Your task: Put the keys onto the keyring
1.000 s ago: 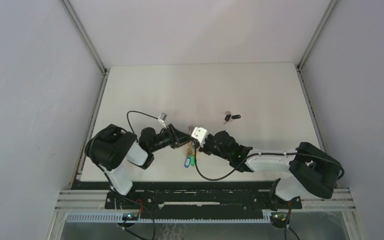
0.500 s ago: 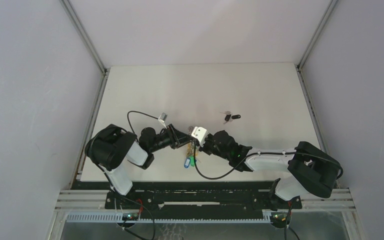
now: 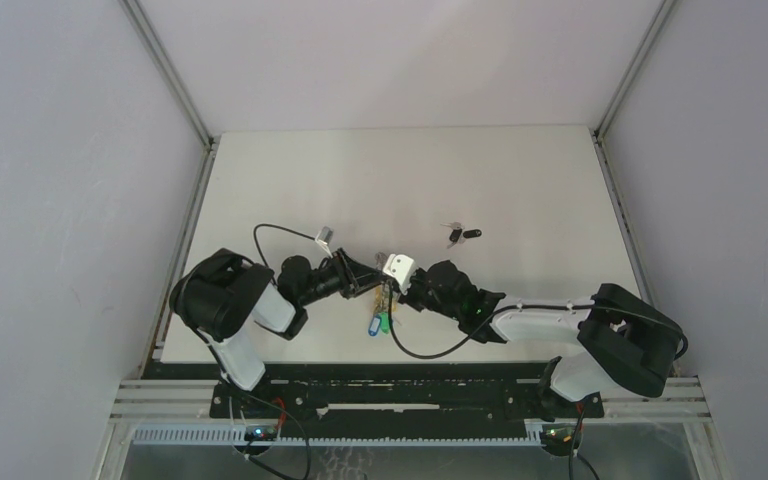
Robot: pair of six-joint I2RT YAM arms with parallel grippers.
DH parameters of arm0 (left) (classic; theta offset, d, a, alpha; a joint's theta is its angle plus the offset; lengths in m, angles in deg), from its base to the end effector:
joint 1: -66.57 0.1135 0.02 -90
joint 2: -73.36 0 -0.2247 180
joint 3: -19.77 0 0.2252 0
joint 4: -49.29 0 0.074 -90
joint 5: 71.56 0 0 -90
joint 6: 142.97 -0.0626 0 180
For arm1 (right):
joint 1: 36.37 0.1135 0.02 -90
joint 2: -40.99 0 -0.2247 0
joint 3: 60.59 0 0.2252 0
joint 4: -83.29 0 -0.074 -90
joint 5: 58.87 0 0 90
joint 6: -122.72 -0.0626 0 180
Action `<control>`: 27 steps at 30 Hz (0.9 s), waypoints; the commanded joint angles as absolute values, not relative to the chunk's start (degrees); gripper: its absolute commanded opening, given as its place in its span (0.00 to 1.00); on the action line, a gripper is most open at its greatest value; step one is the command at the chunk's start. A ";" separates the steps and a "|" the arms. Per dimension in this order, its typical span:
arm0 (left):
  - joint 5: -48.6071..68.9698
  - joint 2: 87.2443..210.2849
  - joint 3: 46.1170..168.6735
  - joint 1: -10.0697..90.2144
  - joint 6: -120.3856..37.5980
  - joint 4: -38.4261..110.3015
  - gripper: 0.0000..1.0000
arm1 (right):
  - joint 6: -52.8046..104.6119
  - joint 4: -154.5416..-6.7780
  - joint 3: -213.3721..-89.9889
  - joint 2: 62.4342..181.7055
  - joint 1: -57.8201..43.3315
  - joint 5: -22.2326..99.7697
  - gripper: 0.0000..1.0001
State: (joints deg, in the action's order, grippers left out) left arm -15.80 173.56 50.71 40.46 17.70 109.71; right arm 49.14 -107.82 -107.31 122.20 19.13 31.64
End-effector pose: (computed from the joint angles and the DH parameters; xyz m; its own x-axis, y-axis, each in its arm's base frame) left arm 0.2214 -0.1477 0.1047 -0.8601 -0.4472 -0.2455 0.1555 0.2285 -0.9610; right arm 0.1676 0.2448 0.1538 0.0187 -0.4719 -0.8815 -0.8585 0.4444 -0.2561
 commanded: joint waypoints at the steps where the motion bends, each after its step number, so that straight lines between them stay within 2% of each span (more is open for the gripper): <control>1: -15.08 172.27 48.95 40.20 18.88 114.26 0.07 | 47.37 -114.39 -108.78 120.16 20.03 26.08 0.05; 16: -13.24 171.19 48.28 40.25 21.00 115.05 0.07 | 47.19 -112.57 -107.97 119.11 21.60 30.51 0.15; 27: -13.19 169.79 48.06 40.20 21.43 115.05 0.07 | 47.12 -112.44 -107.96 119.75 22.21 31.51 0.17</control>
State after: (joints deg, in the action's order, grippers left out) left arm -13.24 172.49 49.03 40.33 20.19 111.92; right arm 48.18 -109.88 -107.29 121.02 21.69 30.18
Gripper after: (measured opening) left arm 0.341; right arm 0.168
